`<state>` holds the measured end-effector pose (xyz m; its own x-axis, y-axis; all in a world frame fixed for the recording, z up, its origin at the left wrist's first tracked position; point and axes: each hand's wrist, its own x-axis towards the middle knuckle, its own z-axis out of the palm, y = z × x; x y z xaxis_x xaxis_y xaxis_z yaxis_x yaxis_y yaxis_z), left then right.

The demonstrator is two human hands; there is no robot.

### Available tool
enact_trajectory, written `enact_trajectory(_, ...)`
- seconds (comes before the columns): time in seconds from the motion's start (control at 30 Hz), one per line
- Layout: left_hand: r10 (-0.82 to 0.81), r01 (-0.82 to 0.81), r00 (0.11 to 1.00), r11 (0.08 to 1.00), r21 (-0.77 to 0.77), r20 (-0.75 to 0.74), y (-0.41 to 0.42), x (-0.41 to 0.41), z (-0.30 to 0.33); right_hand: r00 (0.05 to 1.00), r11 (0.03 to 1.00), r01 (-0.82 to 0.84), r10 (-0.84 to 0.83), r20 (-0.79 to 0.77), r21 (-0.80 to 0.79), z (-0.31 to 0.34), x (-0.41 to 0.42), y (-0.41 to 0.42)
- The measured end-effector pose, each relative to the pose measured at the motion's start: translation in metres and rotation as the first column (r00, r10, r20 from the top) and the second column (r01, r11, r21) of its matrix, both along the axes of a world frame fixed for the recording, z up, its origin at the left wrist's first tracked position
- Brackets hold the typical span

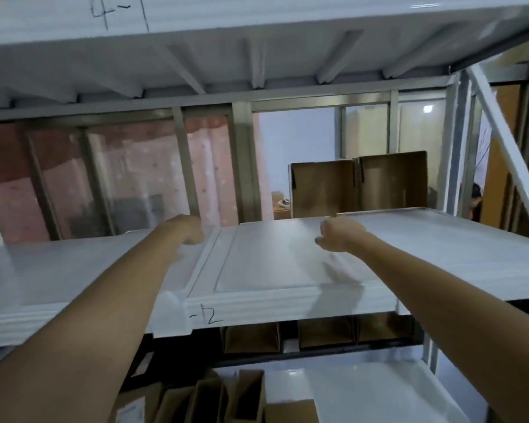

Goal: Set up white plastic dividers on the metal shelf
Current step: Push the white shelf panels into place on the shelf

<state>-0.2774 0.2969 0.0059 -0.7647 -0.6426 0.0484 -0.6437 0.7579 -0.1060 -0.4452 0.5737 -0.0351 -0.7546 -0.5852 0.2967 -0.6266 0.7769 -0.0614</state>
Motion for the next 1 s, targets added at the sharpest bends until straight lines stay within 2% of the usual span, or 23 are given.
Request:
enact_trajectory(0.1,-0.007,0.007,1.000,1.000,-0.001,0.014,-0.017,0.017,-0.008,0.999,1.000,-0.009,0.009,-0.031,0.012,-0.002,0.026,-0.025)
enact_trajectory(0.27,-0.005,0.005,1.000,1.000,0.015,0.007,-0.038,0.045,-0.012,0.999,1.000,-0.031,0.031,0.040,-0.004,0.004,0.060,-0.061)
enact_trajectory(0.53,0.057,-0.056,0.998,0.997,0.044,-0.027,-0.070,0.083,-0.008,0.978,0.979,-0.201,0.201,0.054,0.005,0.020,0.096,-0.116)
enact_trajectory(1.0,0.051,-0.051,0.998,0.999,-0.006,0.043,-0.058,0.088,-0.025,0.937,0.941,-0.336,0.332,0.110,0.019,0.014,0.122,-0.134)
